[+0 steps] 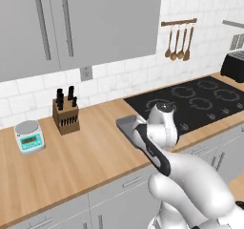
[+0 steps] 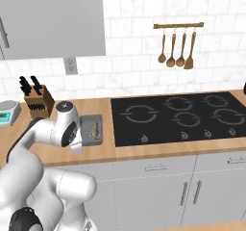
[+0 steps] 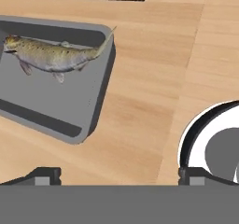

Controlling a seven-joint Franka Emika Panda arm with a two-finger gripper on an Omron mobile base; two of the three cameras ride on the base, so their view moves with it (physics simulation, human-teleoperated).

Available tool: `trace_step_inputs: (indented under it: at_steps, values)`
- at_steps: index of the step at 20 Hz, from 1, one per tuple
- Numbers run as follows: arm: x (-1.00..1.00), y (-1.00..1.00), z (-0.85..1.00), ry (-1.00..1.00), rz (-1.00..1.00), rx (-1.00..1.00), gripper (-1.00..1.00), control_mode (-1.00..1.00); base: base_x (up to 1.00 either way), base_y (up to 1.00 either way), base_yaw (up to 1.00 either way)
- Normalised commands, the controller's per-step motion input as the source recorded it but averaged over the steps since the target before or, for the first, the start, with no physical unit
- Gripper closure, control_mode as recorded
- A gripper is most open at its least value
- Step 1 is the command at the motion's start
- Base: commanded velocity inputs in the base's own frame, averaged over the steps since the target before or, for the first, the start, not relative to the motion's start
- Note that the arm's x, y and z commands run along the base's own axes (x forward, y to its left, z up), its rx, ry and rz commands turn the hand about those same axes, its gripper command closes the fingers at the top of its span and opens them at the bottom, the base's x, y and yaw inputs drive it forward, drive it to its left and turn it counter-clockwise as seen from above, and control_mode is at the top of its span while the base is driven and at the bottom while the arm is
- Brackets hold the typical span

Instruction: Take the meat container that has the fish and place it on the second highest rack of the freezer. Then take the vegetable container that has the mushroom and lemon wedge and place it on the highest rack of the freezer.

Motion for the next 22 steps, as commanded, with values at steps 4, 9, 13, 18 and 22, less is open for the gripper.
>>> trace_step_inputs:
  at_steps: [4, 9, 13, 18, 22]
  values:
    - [0.38, 0.0, 0.0, 0.0, 0.0, 0.0, -1.0, -1.0, 0.0, 0.0, 0.0]
    - [0.12, -0.01, -0.14, 0.0, 0.0, 0.03, -1.0, -1.0, 0.0, 0.0, 0.0]
    - [0.09, 0.0, -0.4, 0.0, 0.0, 0.04, -1.0, -1.0, 0.0, 0.0, 0.0]
    - [0.2, 0.0, -0.43, 0.0, 0.0, 0.02, -1.0, -1.0, 0.0, 0.0, 0.0]
    - [0.3, 0.0, -0.4, 0.0, 0.0, 0.03, -1.0, -1.0, 0.0, 0.0, 0.0]
